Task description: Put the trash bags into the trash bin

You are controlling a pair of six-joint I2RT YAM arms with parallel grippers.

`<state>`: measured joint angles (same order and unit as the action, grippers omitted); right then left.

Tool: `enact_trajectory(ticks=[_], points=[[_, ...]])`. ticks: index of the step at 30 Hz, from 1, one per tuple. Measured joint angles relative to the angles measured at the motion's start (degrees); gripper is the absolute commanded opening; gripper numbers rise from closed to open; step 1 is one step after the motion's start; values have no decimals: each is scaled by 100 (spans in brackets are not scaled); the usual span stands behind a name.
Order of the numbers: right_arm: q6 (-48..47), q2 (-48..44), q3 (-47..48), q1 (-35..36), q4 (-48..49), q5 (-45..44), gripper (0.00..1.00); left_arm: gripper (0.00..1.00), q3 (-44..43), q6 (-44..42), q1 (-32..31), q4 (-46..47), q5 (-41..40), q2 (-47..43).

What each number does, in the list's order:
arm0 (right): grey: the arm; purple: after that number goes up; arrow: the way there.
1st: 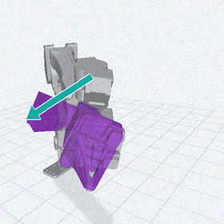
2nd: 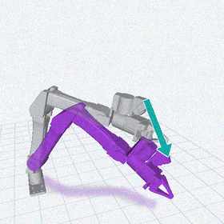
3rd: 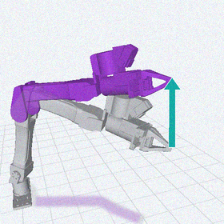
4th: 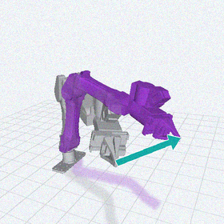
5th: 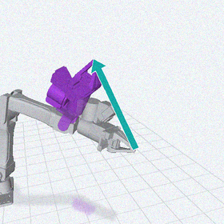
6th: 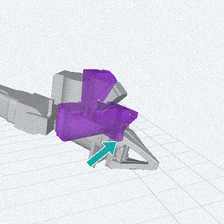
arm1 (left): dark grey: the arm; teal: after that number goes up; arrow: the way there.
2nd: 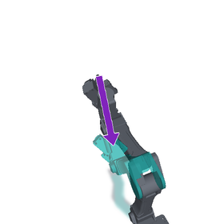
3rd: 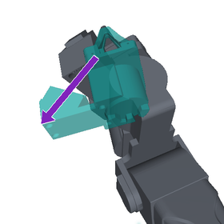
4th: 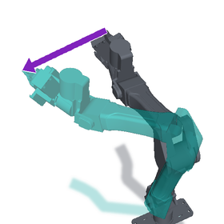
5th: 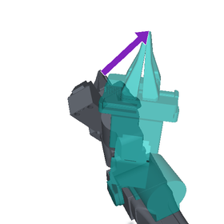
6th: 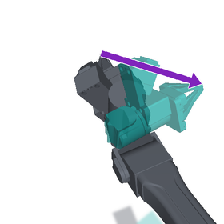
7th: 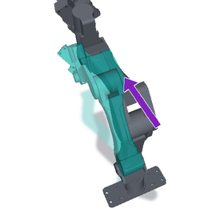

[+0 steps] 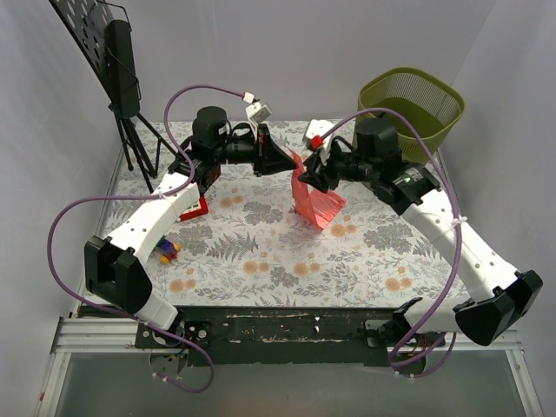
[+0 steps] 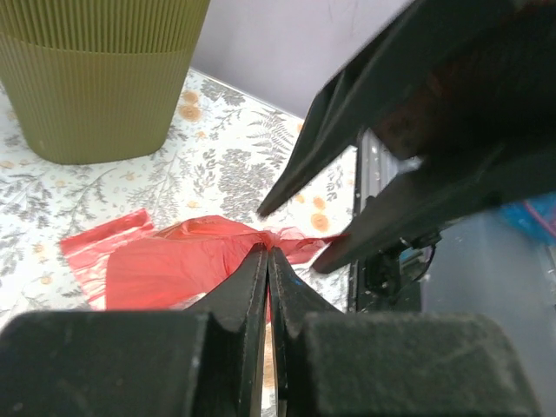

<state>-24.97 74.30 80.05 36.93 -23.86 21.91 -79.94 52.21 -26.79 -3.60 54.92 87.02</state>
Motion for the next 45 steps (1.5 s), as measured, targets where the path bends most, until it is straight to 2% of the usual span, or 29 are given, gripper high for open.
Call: enact_trajectory(ticks=[4, 9, 12, 15, 19, 36, 39, 44, 45], points=[[411, 15, 584, -649, -575, 774, 48, 0, -289, -708, 11, -533, 63, 48], [1189, 264, 1130, -1311, -737, 1587, 34, 0, -343, -1440, 15, -929, 138, 48], [1749, 586, 1163, -1327, -608, 2114, 35, 0, -358, -1749, 15, -1115, 151, 48], [2299, 1019, 1161, -1318, -439, 2564, 40, 0, -409, -2015, 15, -1279, 140, 48], [2769, 1429, 1161, -1318, -413, 2927, 40, 0, -424, -2291, 9, -1375, 52, 31], [3493, 1541, 1161, -1318, -61, 3425, 35, 0, -424, -2575, -44, -1488, -197, -68], [3567, 1615, 1161, -1318, 35, 3440, 27, 0, -424, -2581, -46, -1488, -197, -68], [3672, 1773, 1161, -1318, 140, 3486, 3, 0, -424, -2588, -42, -1534, -245, -68], [3692, 1797, 1161, -1318, 153, 3495, 1, 0, -424, -2594, -39, -1545, -271, -68]])
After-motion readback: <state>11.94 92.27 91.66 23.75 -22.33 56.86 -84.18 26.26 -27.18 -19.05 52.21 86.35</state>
